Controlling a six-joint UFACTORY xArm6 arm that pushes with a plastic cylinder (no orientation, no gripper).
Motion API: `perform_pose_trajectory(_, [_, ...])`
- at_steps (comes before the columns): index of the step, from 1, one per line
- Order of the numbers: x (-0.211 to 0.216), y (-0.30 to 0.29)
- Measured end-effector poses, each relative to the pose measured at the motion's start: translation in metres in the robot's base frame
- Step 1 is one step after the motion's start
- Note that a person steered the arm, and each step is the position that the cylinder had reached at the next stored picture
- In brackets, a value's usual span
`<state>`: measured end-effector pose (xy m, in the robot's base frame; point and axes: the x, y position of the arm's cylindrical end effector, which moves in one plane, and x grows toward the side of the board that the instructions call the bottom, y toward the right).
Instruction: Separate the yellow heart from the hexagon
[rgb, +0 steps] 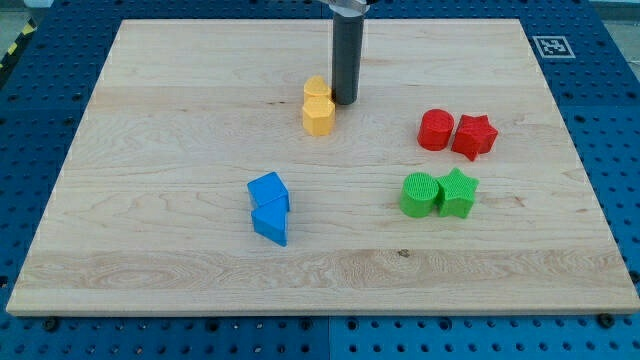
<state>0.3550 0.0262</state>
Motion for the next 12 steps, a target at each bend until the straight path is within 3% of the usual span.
perform_pose_trajectory(5, [0.009, -0.106])
perform_pose_trajectory(8, [-0.037, -0.132])
perform_pose_trajectory(12, [-0.045, -0.233])
